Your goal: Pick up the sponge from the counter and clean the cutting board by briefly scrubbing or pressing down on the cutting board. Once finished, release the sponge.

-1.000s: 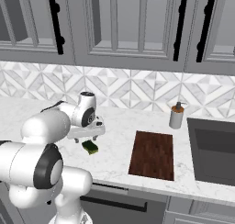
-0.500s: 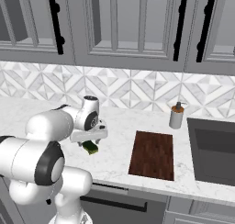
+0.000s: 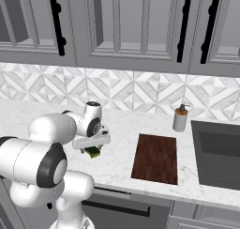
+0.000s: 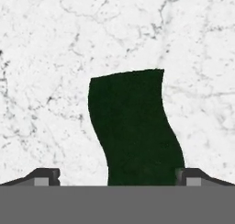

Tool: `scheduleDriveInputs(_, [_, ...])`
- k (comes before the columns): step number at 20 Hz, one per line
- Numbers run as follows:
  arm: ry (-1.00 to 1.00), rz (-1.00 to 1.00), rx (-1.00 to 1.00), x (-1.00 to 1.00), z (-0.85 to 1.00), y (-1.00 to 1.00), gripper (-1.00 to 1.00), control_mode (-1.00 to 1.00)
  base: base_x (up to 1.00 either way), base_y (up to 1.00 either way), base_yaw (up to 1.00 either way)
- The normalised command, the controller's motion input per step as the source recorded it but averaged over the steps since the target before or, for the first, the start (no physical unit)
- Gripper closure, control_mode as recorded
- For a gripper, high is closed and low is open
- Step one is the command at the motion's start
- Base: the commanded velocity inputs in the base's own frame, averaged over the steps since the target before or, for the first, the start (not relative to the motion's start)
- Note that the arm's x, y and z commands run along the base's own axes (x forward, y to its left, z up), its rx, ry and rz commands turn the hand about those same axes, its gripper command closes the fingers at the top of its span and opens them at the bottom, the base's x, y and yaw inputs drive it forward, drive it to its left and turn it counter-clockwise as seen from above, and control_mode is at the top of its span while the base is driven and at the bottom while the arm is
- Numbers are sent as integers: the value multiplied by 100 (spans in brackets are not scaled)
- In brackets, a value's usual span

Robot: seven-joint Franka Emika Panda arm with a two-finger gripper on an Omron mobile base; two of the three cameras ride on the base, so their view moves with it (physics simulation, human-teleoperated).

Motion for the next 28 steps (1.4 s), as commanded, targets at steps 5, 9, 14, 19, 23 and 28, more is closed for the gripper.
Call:
scheduleDriveInputs(5, [0,8,0,0,-9,0,-100,-100,0,0,0])
scheduleDriveInputs(9, [-1,6,0,8,-1,1,-100,-100,0,0,0])
scheduleDriveInputs(14, [-2,3,0,10,0,2,-100,-100,0,0,0])
scheduleDriveInputs(19, [-4,1,0,7,0,0,-100,-100,0,0,0])
scheduleDriveInputs(23, [-4,3,0,11,0,4,-100,-100,0,0,0])
scheduleDriveInputs(28, [-3,5,0,17,-7,8,-100,-100,0,0,0])
